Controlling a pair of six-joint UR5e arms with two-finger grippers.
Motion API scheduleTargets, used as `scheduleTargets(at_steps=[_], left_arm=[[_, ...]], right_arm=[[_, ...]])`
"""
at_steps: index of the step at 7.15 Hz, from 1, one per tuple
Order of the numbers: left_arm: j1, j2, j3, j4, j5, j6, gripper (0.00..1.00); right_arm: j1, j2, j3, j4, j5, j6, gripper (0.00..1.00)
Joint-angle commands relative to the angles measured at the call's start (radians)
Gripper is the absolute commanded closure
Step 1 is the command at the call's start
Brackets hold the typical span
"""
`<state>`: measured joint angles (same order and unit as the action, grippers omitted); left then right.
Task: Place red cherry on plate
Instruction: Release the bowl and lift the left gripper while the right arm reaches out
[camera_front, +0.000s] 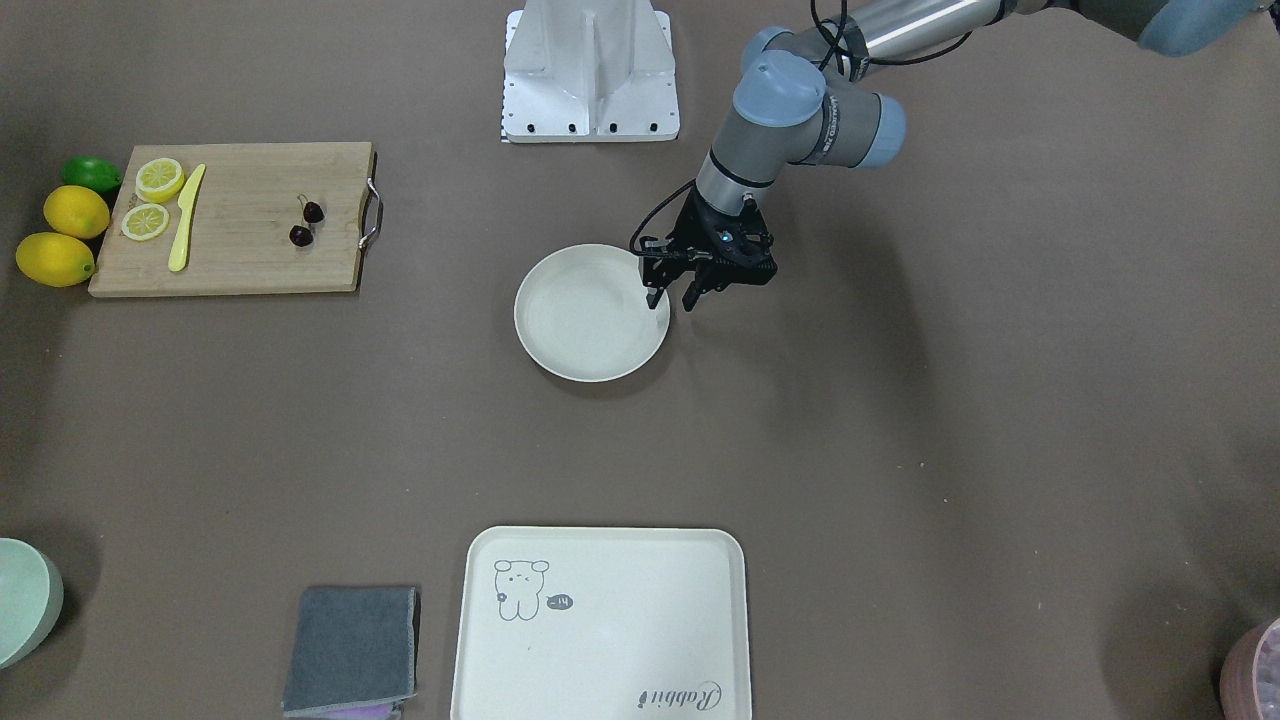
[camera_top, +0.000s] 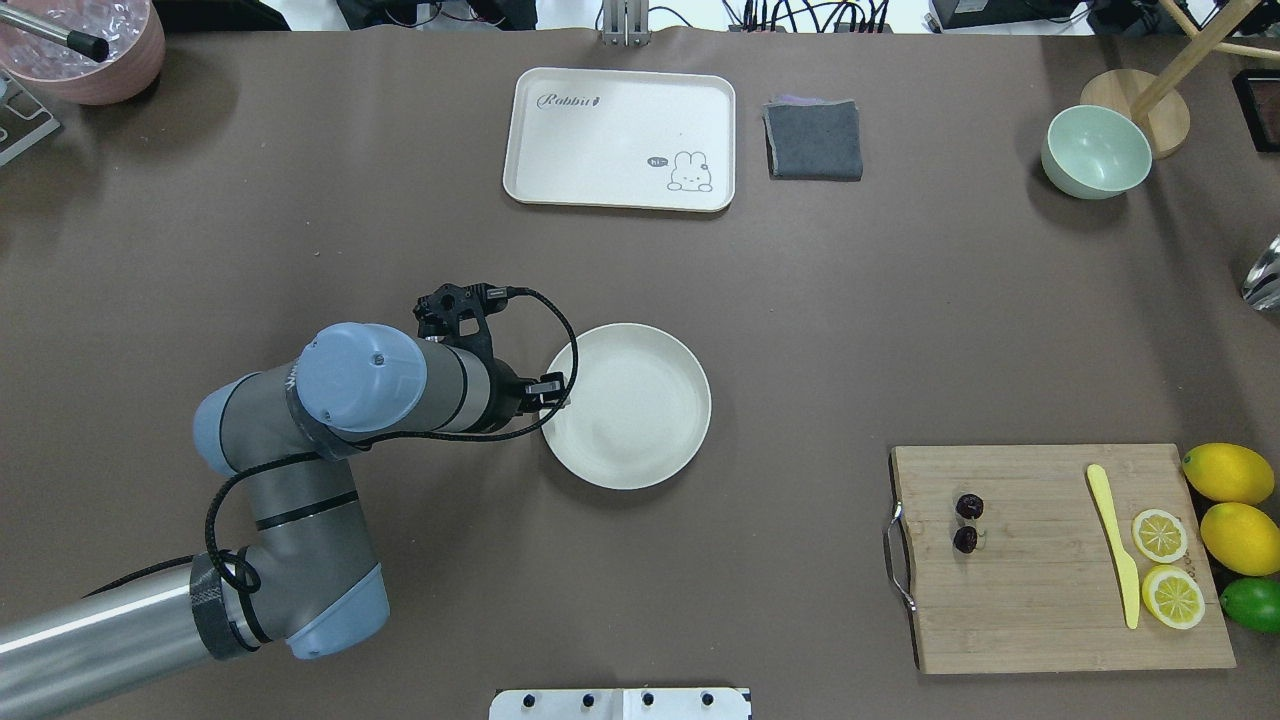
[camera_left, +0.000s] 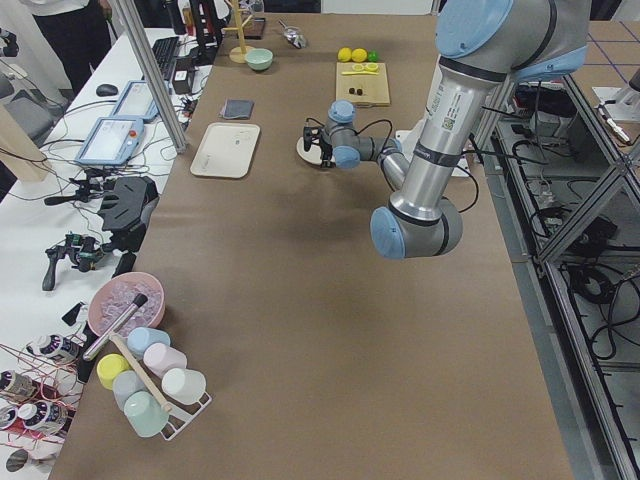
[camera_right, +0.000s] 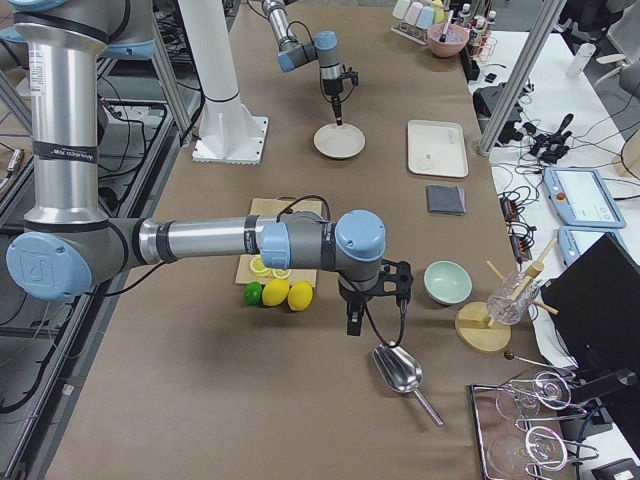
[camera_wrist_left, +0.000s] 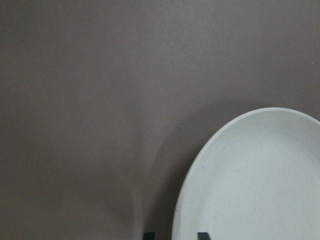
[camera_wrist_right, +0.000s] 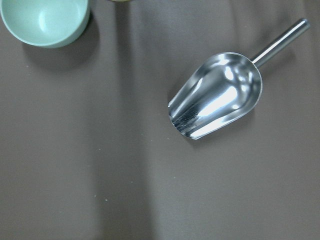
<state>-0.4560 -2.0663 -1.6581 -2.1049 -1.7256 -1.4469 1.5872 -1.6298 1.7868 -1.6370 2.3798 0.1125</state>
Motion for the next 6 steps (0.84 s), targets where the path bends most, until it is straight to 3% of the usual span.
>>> scheduleTargets(at_steps=[1,3,6], left_arm=[[-0.057,0.027,-0.069,0.000,0.011,0.006,0.02],[-0.142,0.055,-0.074,0.028,0.006,0.188,0.02],[-0.295,0.098,-0.086,0.065,-0.078,0.328,0.02]], right_arm=[[-0.112,-0.001,0.145,0.000,0.005,0.184,0.00],[-0.202,-0.001,0.218,0.023,0.005,0.236,0.00],[-0.402,-0.053,0.217,0.404,-0.037,0.768,0.00]])
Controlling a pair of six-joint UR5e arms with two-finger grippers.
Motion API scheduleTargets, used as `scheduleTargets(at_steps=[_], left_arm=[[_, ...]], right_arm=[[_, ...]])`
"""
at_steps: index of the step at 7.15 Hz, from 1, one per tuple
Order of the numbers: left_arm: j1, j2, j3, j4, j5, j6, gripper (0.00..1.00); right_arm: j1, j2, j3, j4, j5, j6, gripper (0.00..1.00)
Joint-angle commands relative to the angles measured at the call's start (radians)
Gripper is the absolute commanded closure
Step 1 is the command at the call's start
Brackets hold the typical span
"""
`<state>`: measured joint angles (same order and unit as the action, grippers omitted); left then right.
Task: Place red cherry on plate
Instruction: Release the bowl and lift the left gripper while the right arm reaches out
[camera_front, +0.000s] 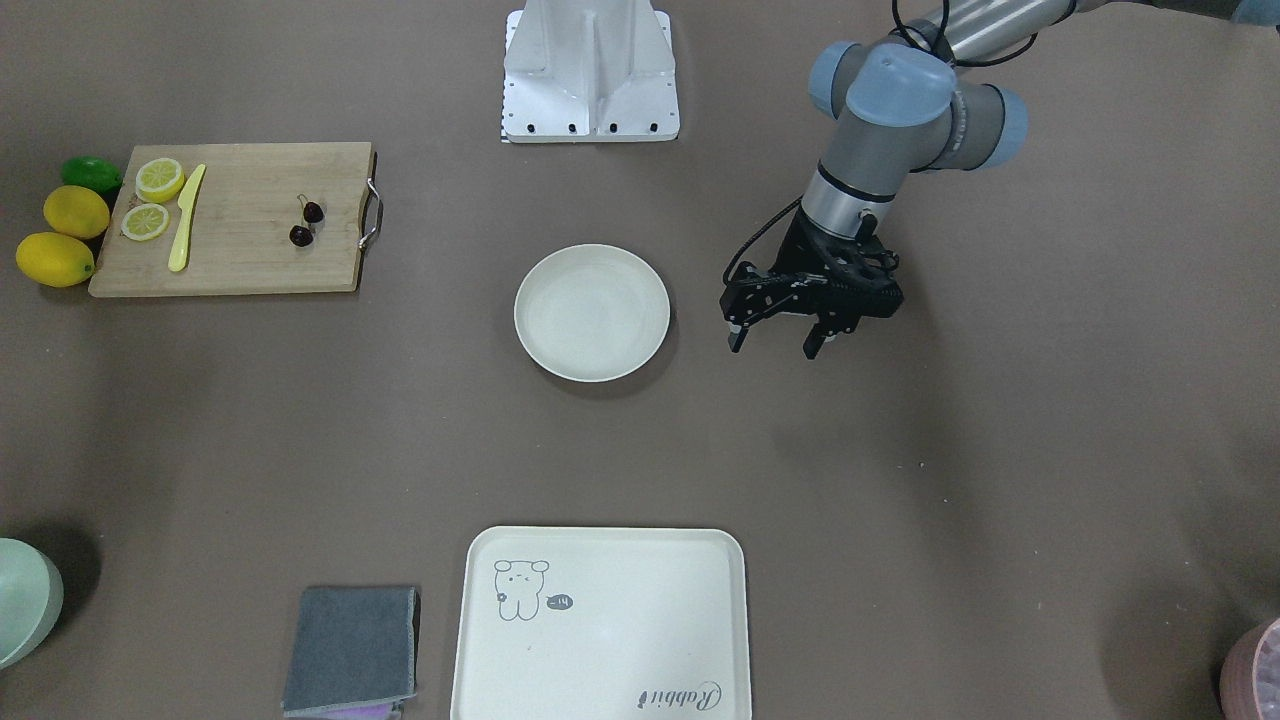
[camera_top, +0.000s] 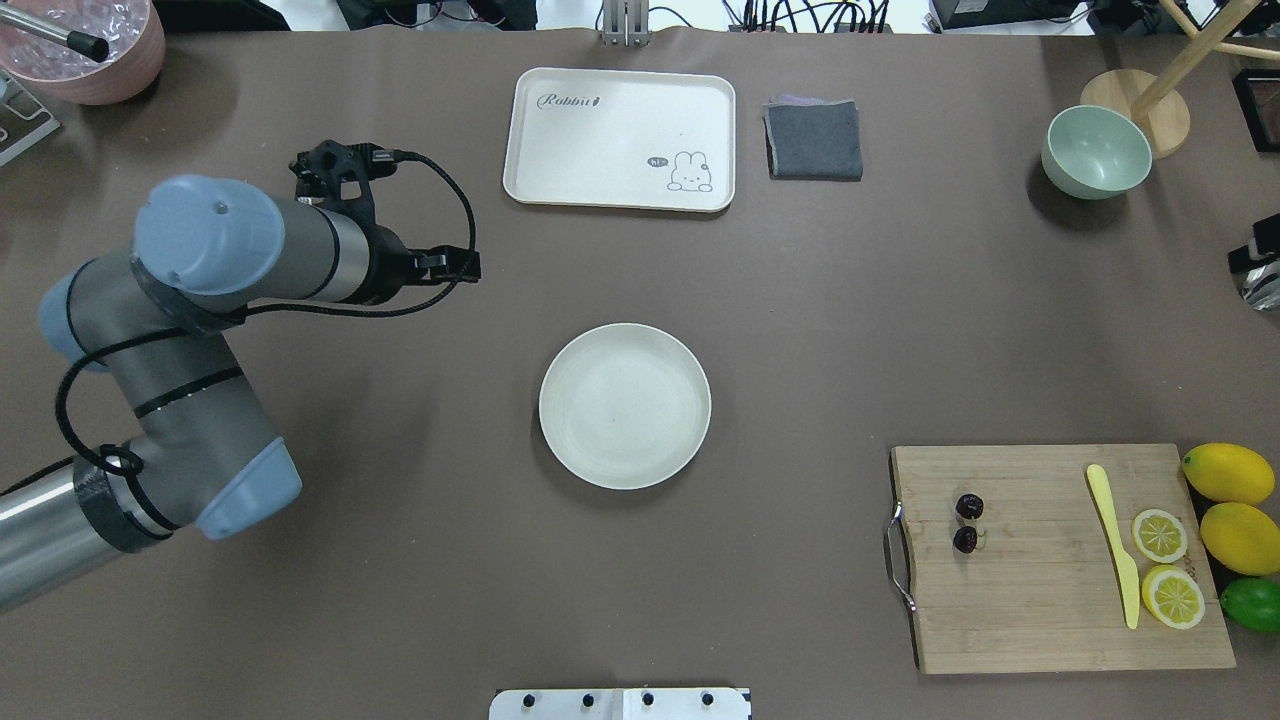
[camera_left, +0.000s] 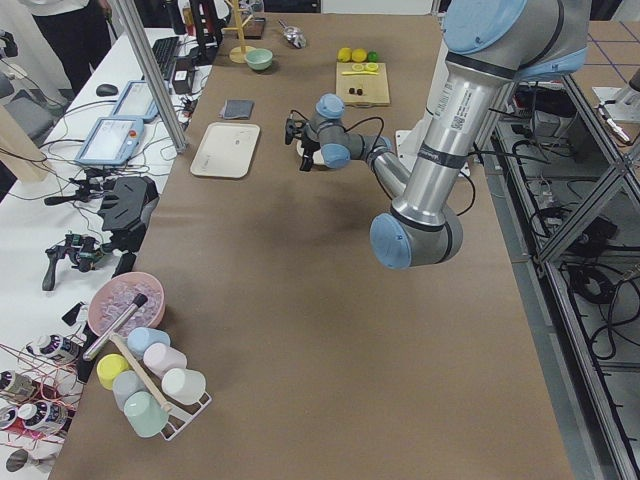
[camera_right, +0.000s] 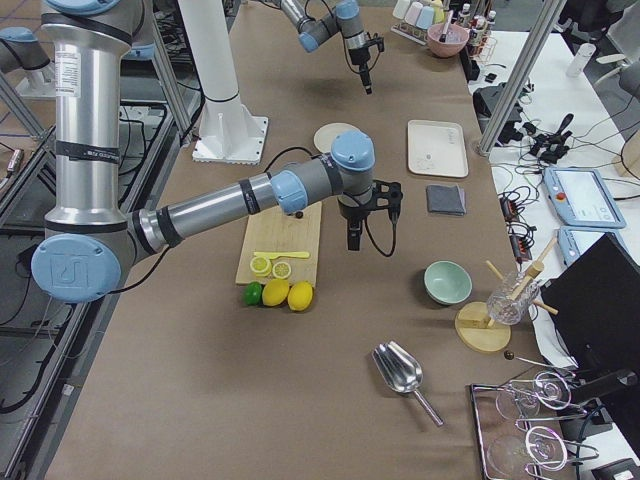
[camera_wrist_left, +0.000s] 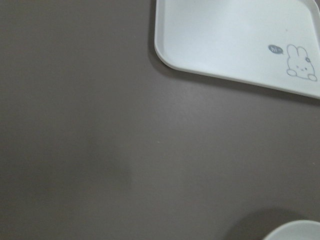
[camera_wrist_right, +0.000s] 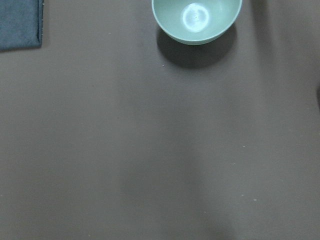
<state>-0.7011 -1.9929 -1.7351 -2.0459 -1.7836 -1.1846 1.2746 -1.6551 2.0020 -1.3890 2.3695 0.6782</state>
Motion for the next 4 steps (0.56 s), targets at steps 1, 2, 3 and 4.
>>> scheduleTargets(at_steps=[1,2,3,4], left_arm=[[-0.070,0.048,-0.014,0.000,-0.020,0.068,0.02],[-0.078,0.058,-0.008,-0.007,-0.011,0.071,0.02],[-0.080,0.077,-0.008,-0.011,-0.011,0.101,0.02],[-0.080,0.101,-0.011,-0.017,-0.022,0.155,0.02]], right_arm=[[-0.169,-0.037,0.006,0.192,-0.076,0.290,0.00],[-0.269,-0.037,0.039,0.192,-0.154,0.393,0.00],[-0.346,-0.038,0.081,0.191,-0.183,0.481,0.00],[-0.436,-0.055,0.127,0.191,-0.234,0.565,0.00]])
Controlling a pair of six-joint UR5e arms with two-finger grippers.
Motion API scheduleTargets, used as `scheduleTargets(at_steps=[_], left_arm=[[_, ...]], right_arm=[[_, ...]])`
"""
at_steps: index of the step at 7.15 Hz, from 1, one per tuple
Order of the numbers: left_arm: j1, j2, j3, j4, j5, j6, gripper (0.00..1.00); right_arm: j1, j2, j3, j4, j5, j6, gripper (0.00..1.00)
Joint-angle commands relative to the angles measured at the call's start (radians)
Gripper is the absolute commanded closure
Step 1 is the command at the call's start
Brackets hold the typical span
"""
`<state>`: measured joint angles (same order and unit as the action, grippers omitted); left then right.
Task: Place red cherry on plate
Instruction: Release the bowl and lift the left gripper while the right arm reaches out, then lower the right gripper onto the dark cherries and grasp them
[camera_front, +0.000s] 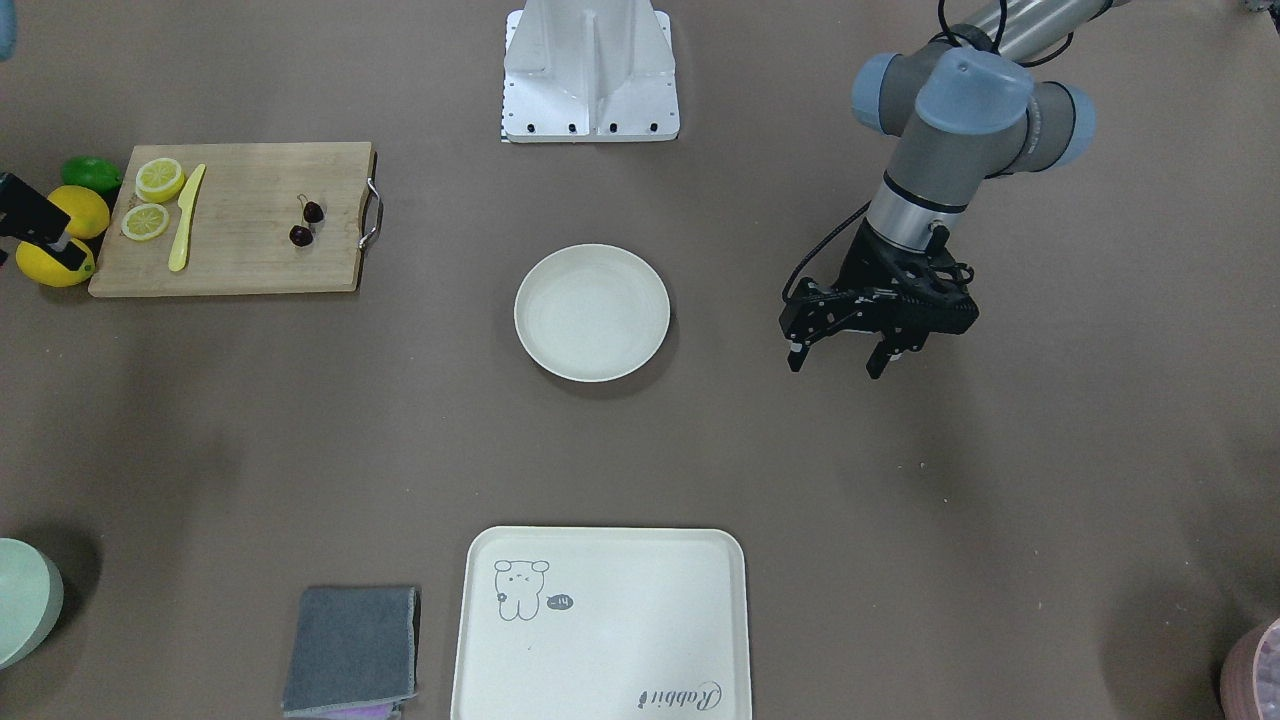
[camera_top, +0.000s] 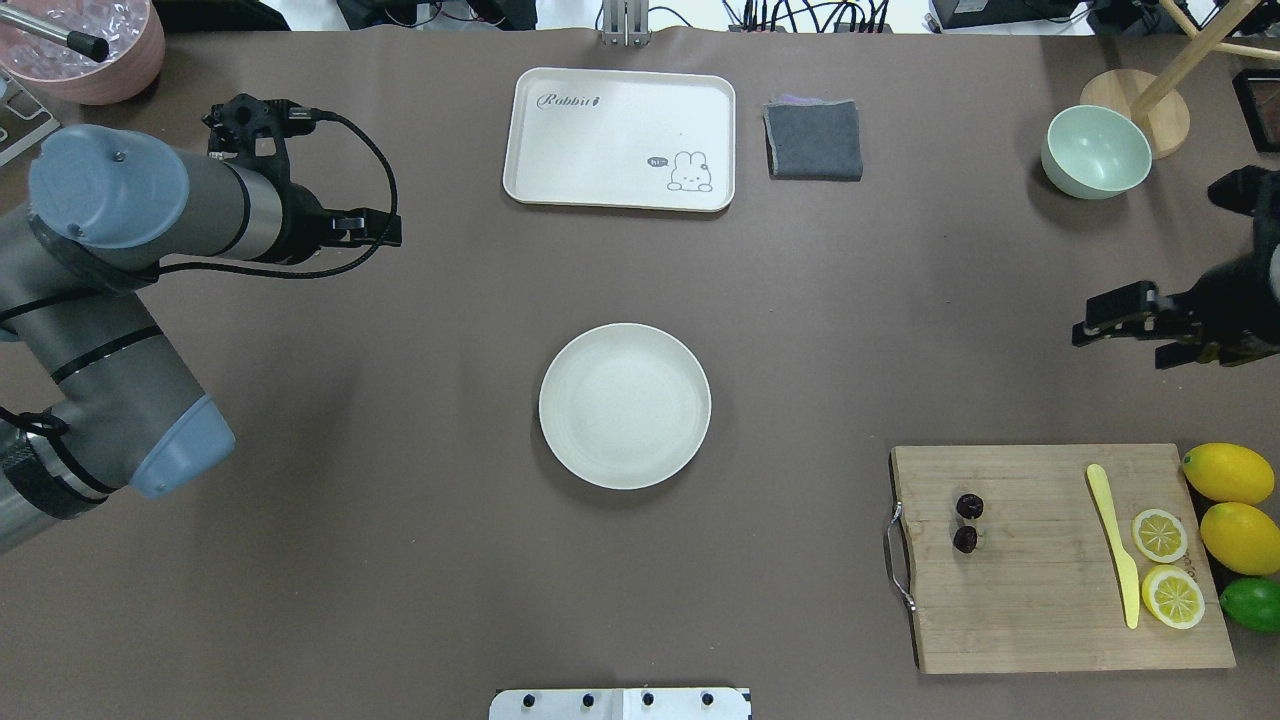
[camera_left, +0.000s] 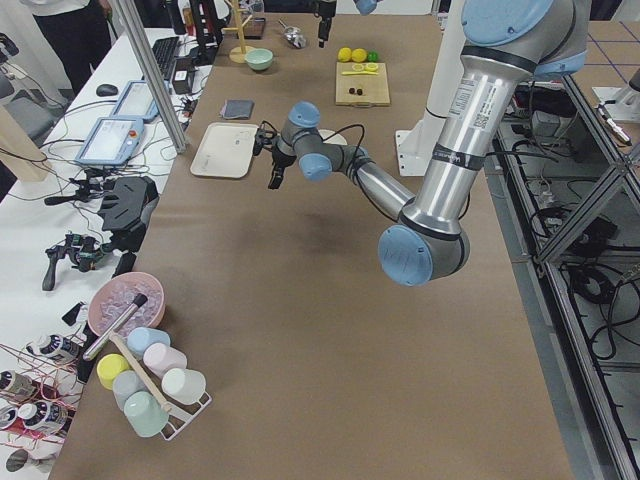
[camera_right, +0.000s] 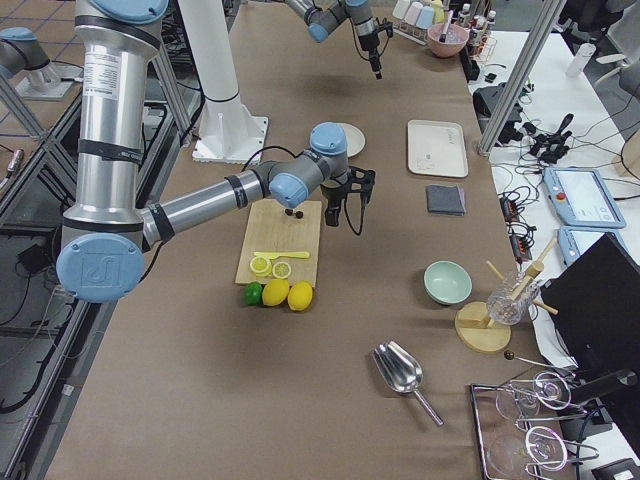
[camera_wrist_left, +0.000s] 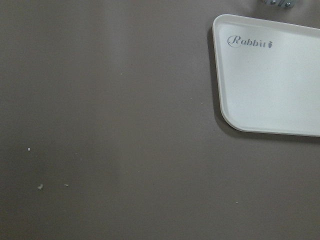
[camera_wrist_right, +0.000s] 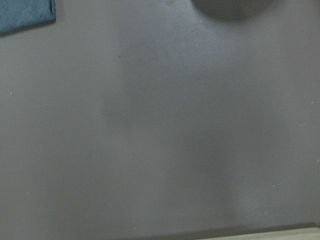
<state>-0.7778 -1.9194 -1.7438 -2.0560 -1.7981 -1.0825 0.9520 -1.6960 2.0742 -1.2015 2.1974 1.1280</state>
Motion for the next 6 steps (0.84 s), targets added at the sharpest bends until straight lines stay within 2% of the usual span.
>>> scheduleTargets(at_steps=[1,3,6], left_arm=[[-0.003,0.029,0.000,-0.006,-0.007,0.065,0.02],[-0.005,0.037,0.000,-0.006,-0.004,0.065,0.02],[-0.014,0.045,0.004,-0.006,-0.004,0.067,0.02]], right_arm=[[-0.227,-0.025,0.087,0.004,-0.167,0.209,0.00],[-0.387,-0.022,0.087,0.000,-0.293,0.283,0.00],[-0.475,-0.002,0.049,0.002,-0.349,0.319,0.00]])
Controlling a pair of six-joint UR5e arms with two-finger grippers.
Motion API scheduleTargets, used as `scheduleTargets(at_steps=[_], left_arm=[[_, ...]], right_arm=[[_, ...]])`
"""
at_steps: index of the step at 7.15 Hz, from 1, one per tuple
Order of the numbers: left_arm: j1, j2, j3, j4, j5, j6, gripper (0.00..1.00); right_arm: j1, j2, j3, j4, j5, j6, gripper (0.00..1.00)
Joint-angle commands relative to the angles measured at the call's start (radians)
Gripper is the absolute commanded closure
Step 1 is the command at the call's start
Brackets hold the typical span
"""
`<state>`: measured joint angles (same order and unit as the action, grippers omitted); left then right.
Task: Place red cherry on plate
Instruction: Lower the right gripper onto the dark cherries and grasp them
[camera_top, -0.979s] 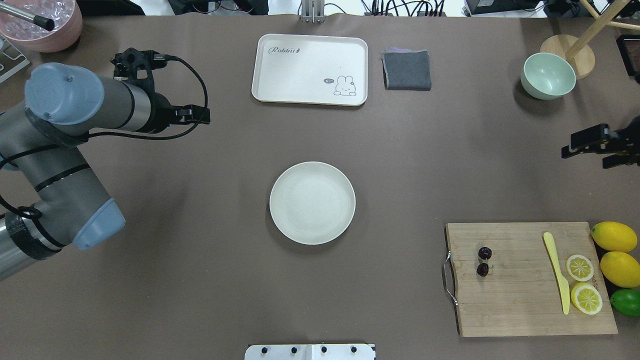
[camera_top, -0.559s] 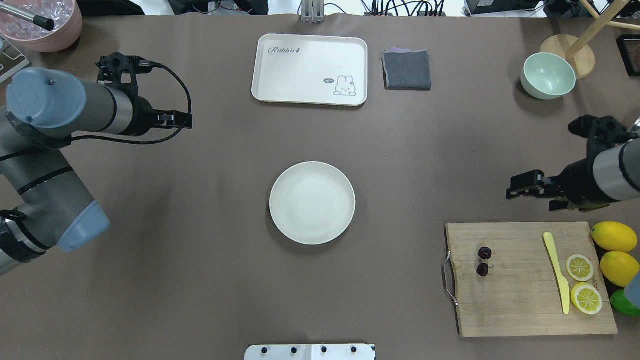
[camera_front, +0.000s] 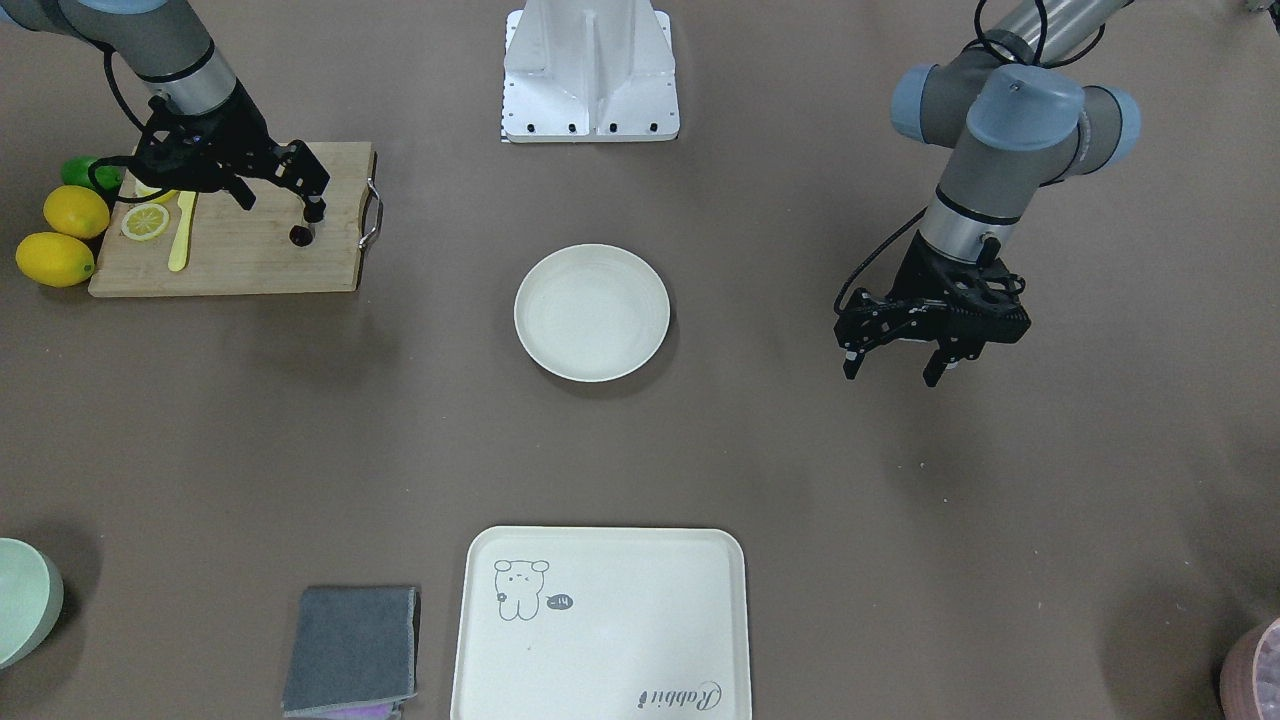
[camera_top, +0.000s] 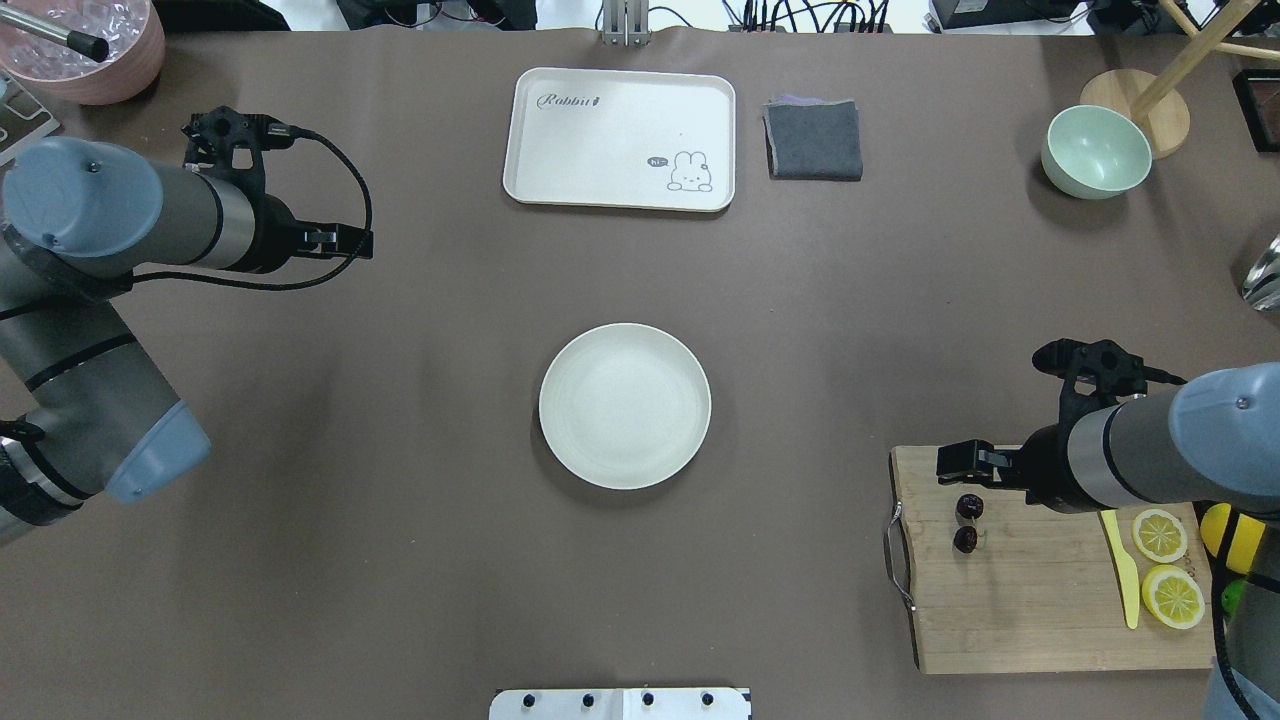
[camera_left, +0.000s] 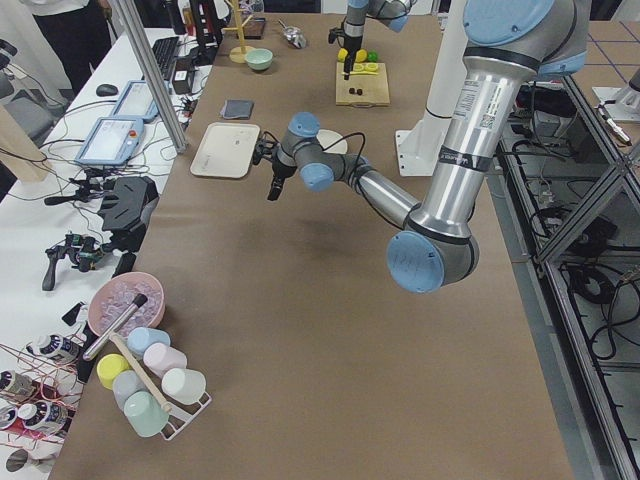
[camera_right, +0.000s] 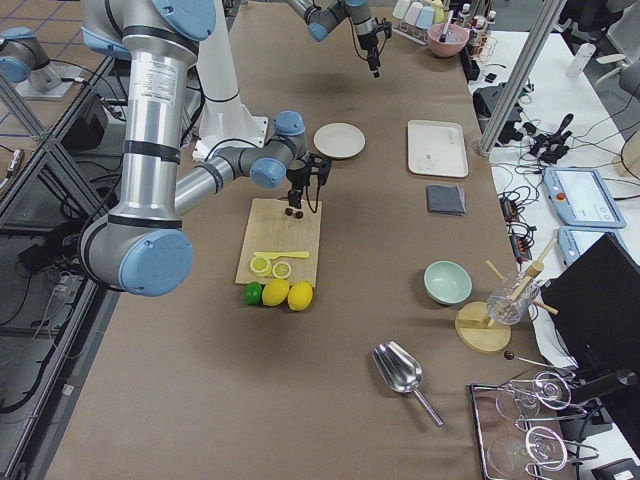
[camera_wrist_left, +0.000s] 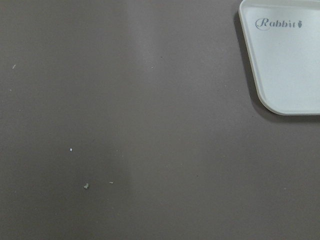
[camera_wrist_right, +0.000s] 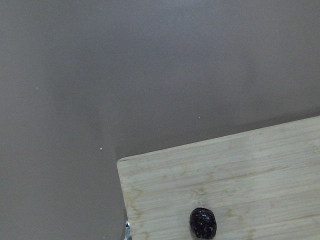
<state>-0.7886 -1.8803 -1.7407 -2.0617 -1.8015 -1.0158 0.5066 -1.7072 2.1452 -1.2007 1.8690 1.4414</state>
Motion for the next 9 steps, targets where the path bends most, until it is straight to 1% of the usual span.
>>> scheduleTargets(at_steps=[1,2,3,4,7,8,9], left_arm=[[-0.003,0.018,0.000,-0.002,0.001,0.000,0.02],[-0.009,0.020,0.000,-0.002,-0.001,0.000,0.02],[-0.009,0.018,0.000,-0.003,0.001,0.000,0.02],[-0.009,0.018,0.000,-0.003,0.001,0.002,0.02],[-0.009,0.016,-0.002,-0.005,0.001,0.013,0.02],[-0.009,0.015,-0.003,-0.005,0.001,0.013,0.02],[-0.008,0.015,-0.003,-0.005,0.001,0.013,0.02]], right_arm=[[-0.045,0.033,-0.053,0.001,-0.021,0.005,0.00],[-0.054,0.037,-0.063,0.000,-0.022,0.005,0.06],[-0.054,0.035,-0.065,0.000,-0.022,0.002,0.16],[-0.057,0.031,-0.067,-0.003,-0.022,0.002,0.23],[-0.082,0.011,-0.067,-0.011,-0.021,0.002,0.25],[-0.086,0.003,-0.064,-0.016,-0.021,0.002,0.32],[-0.089,-0.008,-0.062,-0.016,-0.019,0.002,0.58]])
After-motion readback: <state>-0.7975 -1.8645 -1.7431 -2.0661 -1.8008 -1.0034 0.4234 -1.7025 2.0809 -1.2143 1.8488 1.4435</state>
